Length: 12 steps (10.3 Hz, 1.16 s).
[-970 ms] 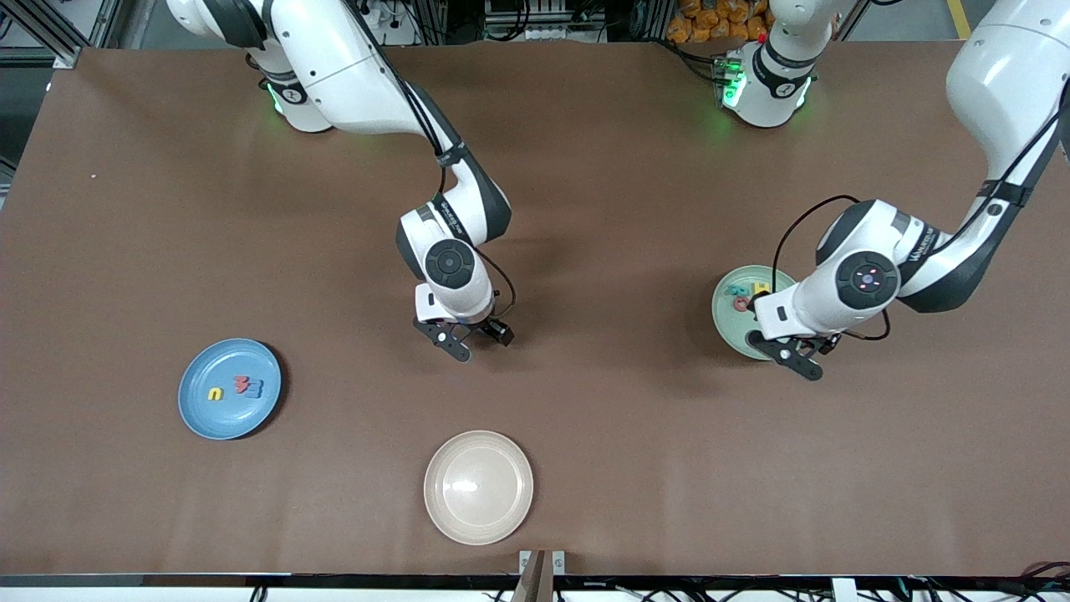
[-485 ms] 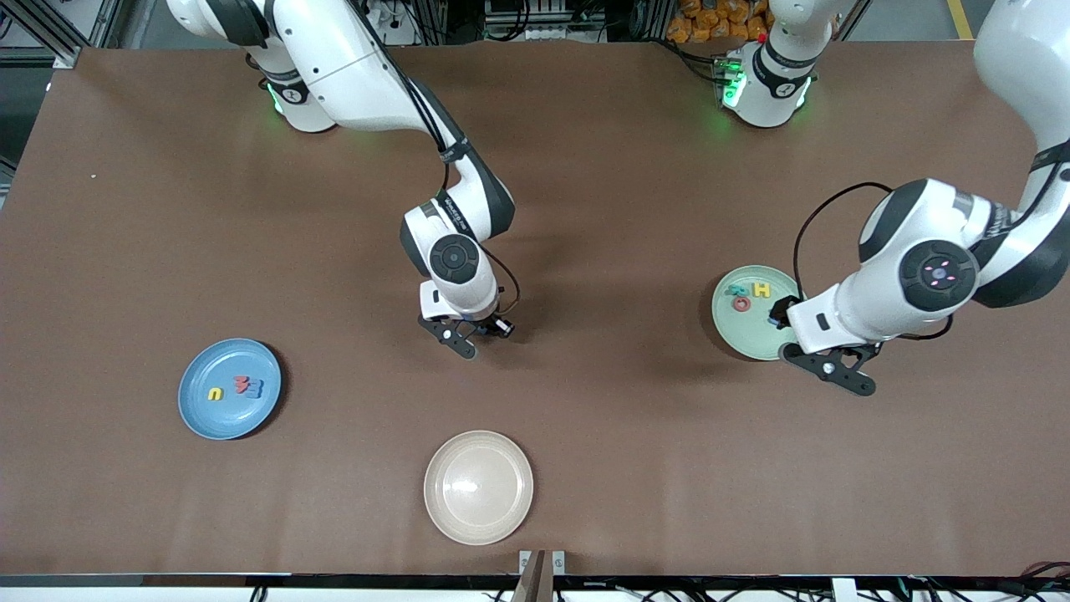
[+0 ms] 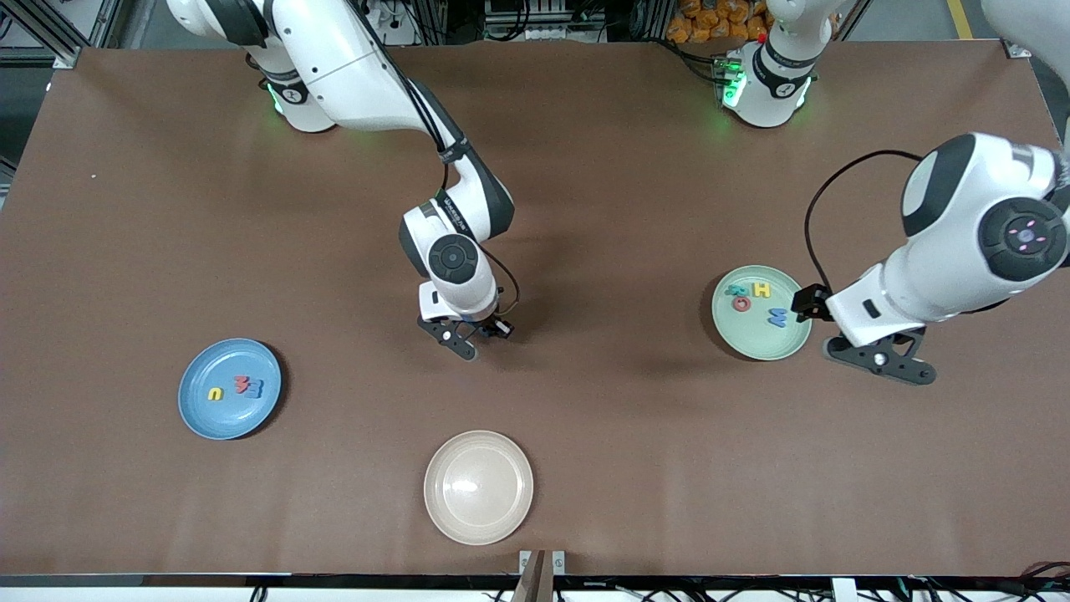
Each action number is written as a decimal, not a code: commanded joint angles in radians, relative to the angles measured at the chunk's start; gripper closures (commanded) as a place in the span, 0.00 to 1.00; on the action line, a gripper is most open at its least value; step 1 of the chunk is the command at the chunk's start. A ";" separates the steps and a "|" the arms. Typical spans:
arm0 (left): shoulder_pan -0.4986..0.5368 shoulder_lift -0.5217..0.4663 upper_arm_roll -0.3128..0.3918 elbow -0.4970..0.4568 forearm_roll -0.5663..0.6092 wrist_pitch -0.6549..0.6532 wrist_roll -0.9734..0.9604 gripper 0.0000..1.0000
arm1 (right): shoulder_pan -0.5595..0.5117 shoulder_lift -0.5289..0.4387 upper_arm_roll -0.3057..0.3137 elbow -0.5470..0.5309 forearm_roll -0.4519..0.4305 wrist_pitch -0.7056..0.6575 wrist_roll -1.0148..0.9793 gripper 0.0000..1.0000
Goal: Sort upper and lower case letters into plates
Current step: 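Carry the blue e to the blue plate while the left gripper withdraws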
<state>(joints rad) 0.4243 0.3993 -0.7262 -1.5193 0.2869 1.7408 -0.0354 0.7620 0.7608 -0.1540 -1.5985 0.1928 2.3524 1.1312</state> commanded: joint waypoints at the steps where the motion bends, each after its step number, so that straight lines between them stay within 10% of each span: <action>1: -0.140 -0.107 0.213 0.027 -0.148 -0.090 0.006 0.00 | -0.108 -0.087 0.005 -0.011 0.004 -0.097 -0.161 1.00; 6: -0.389 -0.278 0.617 0.027 -0.304 -0.115 0.012 0.00 | -0.428 -0.169 0.004 -0.011 -0.038 -0.278 -0.632 1.00; 10: -0.457 -0.335 0.643 0.022 -0.321 -0.201 0.045 0.00 | -0.598 -0.153 -0.033 0.011 -0.088 -0.280 -1.043 1.00; 11: -0.452 -0.336 0.646 0.019 -0.322 -0.208 0.040 0.00 | -0.619 -0.146 -0.036 0.014 -0.099 -0.250 -1.108 0.93; 12: -0.449 -0.335 0.654 0.019 -0.321 -0.227 0.028 0.00 | -0.631 -0.146 -0.036 0.012 -0.108 -0.207 -1.170 0.43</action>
<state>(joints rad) -0.0198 0.0698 -0.1009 -1.4901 -0.0291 1.5375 -0.0134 0.1392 0.6109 -0.1946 -1.5917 0.1088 2.1052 0.0342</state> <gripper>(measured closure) 0.000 0.722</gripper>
